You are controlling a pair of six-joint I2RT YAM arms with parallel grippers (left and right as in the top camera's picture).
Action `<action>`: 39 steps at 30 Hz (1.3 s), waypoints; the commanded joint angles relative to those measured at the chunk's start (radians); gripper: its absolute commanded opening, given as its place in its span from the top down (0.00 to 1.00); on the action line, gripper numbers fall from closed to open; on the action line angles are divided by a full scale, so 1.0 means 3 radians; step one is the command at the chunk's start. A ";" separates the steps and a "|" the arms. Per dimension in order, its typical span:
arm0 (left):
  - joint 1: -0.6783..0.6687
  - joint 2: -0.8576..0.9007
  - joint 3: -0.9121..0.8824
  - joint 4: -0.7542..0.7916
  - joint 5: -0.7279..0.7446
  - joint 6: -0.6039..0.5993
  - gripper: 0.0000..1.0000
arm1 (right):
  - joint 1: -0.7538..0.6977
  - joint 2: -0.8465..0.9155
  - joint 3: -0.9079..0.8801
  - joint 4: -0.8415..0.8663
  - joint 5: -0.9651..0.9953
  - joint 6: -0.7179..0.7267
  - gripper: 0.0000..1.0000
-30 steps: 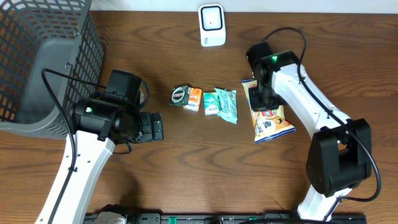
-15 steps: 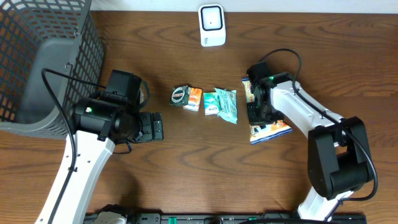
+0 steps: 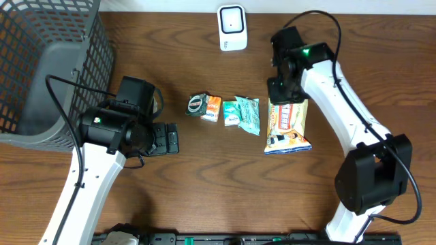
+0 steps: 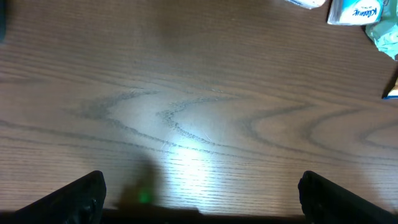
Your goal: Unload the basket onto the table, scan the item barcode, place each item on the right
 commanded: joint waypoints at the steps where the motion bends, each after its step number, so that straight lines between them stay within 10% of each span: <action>1: 0.0011 0.0011 -0.0015 -0.0010 0.0029 -0.0031 0.02 | -0.0024 -0.0008 -0.0039 -0.0019 0.0277 -0.0032 0.88; 17: 0.0011 0.0011 -0.0015 -0.0010 0.0029 -0.0031 0.02 | -0.0024 -0.0008 -0.1367 0.0689 -0.0244 -0.0029 0.90; 30: 0.0011 0.0011 -0.0015 -0.0009 0.0029 -0.0031 0.02 | -0.0078 -0.0010 -0.0198 -0.0050 -0.0151 -0.0156 0.94; 36: 0.0011 0.0011 -0.0015 -0.0010 0.0029 -0.0031 0.02 | -0.0159 -0.0010 0.0308 -0.0193 0.0220 -0.0156 0.78; 39: 0.0011 0.0011 -0.0015 -0.0010 0.0029 -0.0031 0.02 | -0.0235 -0.0010 0.0319 -0.0177 0.0219 -0.0177 0.55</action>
